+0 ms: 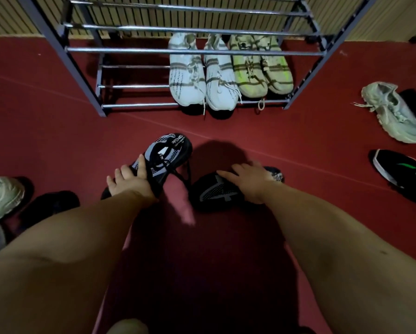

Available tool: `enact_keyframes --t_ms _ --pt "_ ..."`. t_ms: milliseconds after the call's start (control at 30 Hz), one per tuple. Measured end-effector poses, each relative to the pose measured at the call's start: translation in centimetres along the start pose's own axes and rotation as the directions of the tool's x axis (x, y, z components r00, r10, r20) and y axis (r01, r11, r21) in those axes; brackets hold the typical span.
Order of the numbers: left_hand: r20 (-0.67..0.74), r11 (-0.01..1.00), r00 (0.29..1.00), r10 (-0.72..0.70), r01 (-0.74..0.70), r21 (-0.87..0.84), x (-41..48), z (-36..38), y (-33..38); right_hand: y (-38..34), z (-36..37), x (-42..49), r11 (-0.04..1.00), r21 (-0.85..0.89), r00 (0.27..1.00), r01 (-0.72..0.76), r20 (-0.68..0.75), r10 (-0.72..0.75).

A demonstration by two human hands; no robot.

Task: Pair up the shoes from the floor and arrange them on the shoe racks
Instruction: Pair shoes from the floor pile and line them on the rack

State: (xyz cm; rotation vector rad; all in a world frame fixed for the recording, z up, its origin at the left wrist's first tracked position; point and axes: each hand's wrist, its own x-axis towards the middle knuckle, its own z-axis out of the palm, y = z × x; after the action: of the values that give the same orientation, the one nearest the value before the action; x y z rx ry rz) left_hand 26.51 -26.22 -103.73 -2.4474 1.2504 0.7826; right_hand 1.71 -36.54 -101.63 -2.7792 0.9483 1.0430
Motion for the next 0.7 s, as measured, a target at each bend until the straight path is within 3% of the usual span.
enact_keyframes --t_ms 167,367,700 --pt "-0.095 0.999 0.995 0.030 -0.026 0.040 0.5 0.7 -0.6 0.4 -1.2 1.1 0.969 -0.121 0.960 0.218 -0.154 -0.235" --pt "-0.132 0.999 0.991 0.014 -0.010 0.031 0.4 1.0 -0.6 -1.4 -1.8 2.2 0.997 0.053 0.998 0.059 -0.007 -0.059" --pt "-0.064 0.999 0.998 -0.023 0.025 0.026 -1.5 0.5 0.8 -0.8 -0.2 -0.5 0.955 0.276 0.994 -0.108 0.020 0.106"
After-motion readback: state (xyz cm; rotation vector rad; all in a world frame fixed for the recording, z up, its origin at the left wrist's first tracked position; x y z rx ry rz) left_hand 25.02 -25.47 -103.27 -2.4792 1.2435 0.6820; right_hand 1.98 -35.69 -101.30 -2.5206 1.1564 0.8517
